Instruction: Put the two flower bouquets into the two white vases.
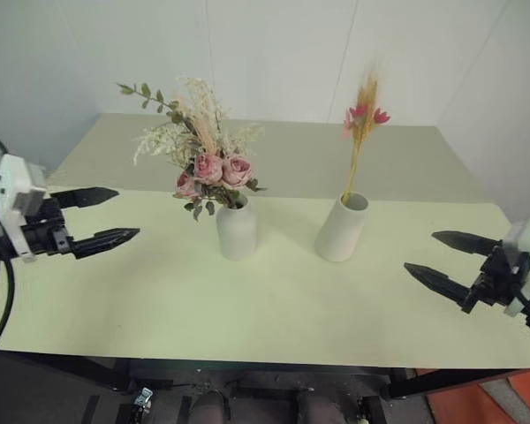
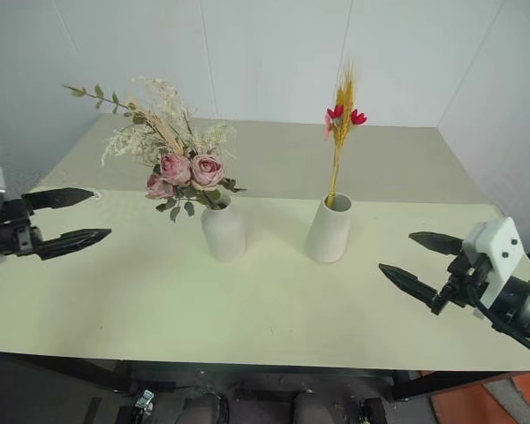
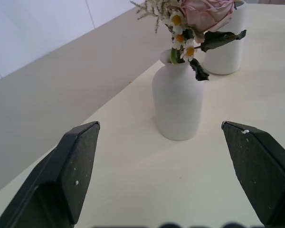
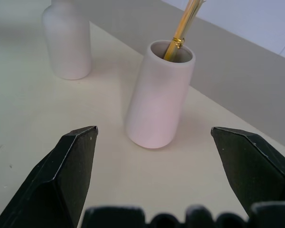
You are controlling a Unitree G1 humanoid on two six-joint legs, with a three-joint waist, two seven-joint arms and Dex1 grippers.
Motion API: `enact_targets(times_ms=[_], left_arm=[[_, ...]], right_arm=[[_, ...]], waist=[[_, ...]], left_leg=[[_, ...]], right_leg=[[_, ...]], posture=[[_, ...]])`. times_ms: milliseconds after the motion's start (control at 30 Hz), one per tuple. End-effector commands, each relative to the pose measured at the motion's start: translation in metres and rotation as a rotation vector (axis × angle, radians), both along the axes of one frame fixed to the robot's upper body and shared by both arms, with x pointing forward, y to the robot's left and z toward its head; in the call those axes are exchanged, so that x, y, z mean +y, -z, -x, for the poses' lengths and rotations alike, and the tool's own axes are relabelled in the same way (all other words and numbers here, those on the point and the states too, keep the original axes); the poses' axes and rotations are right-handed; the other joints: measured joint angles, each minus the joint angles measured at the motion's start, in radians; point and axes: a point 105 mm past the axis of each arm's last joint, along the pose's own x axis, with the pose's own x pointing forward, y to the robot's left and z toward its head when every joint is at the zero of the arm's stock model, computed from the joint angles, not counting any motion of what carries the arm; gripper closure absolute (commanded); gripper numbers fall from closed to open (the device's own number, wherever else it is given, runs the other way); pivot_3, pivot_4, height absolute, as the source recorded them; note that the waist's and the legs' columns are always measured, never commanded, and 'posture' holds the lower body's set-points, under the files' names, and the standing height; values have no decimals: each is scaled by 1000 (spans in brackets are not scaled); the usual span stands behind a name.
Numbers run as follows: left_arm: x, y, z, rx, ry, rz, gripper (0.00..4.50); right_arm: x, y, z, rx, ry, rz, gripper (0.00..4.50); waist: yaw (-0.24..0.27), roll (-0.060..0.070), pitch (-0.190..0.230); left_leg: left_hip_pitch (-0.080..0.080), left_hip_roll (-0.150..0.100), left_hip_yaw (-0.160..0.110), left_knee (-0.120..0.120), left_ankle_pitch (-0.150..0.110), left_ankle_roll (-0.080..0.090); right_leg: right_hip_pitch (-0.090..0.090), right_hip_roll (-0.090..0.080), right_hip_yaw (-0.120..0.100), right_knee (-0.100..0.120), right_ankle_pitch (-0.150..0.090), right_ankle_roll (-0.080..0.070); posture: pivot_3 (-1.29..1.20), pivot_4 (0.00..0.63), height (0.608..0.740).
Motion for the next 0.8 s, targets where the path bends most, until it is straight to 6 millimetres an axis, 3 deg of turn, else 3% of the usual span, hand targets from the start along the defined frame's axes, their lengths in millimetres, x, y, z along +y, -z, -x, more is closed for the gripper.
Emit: enact_targets(times_ms=[33,267,800], left_arm=[[4,-19,5,-87,-1,0,25],[3,-14,1,-94,12,0,25],[-2,-23,-13,-133,58,30,25]], right_arm=[[-13,-19,4,-77,27,44,0],[-30,-18,13,-65,78,79,0],[-41,-12,27,-25,152,113,0]], waist=[[0,0,0],[-1,0,0],[-1,0,0]], left_leg=[[0,0,0,0,0,0],[0,0,1,0,0,0],[0,0,1,-1,0,0]], right_leg=[[0,0,0,0,0,0],[0,0,0,0,0,0],[0,0,0,0,0,0]], posture=[[0,150,740],[0,150,740],[0,150,740]])
